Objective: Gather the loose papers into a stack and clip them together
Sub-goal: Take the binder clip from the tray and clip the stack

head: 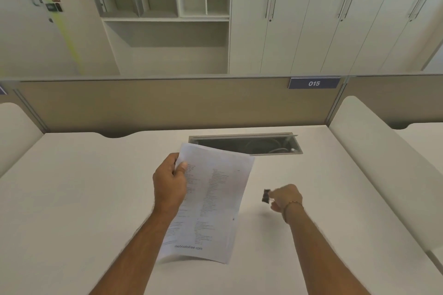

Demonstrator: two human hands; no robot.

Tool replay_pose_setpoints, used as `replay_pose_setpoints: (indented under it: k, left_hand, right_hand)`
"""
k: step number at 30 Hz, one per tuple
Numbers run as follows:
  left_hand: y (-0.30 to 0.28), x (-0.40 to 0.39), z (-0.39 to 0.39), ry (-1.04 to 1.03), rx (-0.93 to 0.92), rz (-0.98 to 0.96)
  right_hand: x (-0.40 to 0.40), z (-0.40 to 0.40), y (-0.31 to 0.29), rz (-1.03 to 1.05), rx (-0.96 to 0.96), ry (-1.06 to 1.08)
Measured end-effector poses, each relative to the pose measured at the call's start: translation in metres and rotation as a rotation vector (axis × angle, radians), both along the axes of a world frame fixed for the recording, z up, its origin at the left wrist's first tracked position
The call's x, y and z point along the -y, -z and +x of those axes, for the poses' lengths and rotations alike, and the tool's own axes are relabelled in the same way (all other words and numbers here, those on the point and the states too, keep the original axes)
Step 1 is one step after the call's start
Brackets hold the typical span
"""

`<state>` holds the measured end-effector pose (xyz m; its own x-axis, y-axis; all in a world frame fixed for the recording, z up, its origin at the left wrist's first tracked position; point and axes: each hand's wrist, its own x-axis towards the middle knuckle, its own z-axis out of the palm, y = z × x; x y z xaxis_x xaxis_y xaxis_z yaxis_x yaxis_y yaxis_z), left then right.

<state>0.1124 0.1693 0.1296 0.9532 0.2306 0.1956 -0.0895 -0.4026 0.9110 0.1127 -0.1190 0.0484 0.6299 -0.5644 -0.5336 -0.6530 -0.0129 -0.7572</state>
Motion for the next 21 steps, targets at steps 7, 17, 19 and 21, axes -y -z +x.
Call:
replay_pose_setpoints:
  k: [7, 17, 19, 21]
  left_hand:
    - [0.004, -0.003, 0.0, -0.002, -0.033, -0.058]
    - [0.003, -0.006, 0.002, 0.021, -0.023, -0.17]
    - [0.0, -0.005, 0.004, 0.032, -0.02, -0.221]
    - [-0.003, -0.004, 0.005, 0.041, -0.014, -0.271]
  right_hand:
    - [-0.003, -0.006, 0.032, -0.255, -0.2, -0.133]
    - [-0.019, -0.018, 0.001, -0.025, 0.286, -0.099]
    - [-0.034, -0.025, -0.024, 0.29, 0.521, -0.256]
    - [-0.044, -0.026, -0.036, 0.415, 0.594, -0.489]
